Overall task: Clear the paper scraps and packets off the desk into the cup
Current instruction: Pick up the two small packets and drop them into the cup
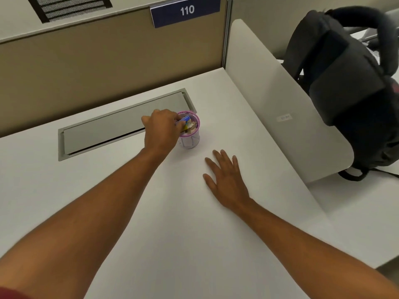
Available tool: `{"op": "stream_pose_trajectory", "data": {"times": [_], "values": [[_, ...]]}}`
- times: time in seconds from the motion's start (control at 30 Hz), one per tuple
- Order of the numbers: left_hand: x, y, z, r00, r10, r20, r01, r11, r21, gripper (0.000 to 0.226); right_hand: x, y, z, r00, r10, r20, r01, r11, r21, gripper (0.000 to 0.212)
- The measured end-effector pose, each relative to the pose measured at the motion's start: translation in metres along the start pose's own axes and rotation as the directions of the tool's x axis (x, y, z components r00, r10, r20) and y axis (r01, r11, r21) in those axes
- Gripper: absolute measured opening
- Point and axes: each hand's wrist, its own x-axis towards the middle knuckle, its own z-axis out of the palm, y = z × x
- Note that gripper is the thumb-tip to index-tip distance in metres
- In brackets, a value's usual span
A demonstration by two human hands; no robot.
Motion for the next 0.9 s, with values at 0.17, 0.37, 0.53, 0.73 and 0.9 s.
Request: {"op": "stream_pose_trajectory", "data": {"times": [0.17, 0.37, 0.53, 0.73, 0.9], "values": [[0.003, 0.001, 0.003, 1.000, -0.001, 0.029, -0.003, 0.992, 0.124, 0.043, 0.001, -0.004, -0.002, 1.000, -0.005, -0.003, 0.005, 0.998, -0.058, 0.056], [0.011, 0.003, 0.007, 0.990, -0.054, 0.127, 0.038, 0.992, 0.122, 0.038, 0.002, -0.006, -0.003, 0.999, 0.014, 0.041, -0.011, 0.998, -0.064, 0.058], [0.017, 0.001, 0.000, 0.987, -0.066, 0.144, 0.057, 0.996, 0.063, 0.030, 0.002, -0.007, -0.005, 0.999, 0.018, 0.037, -0.016, 0.999, -0.049, 0.057], [0.016, 0.002, 0.002, 0.992, -0.119, 0.049, 0.120, 0.993, -0.020, 0.026, 0.002, -0.007, -0.004, 0.999, 0.023, 0.031, -0.022, 0.999, -0.040, 0.057], [0.007, -0.003, 0.008, 0.995, -0.094, 0.021, 0.095, 0.988, -0.119, 0.033, 0.002, -0.009, -0.007, 0.998, 0.030, 0.050, -0.028, 0.999, -0.035, 0.058]]}}
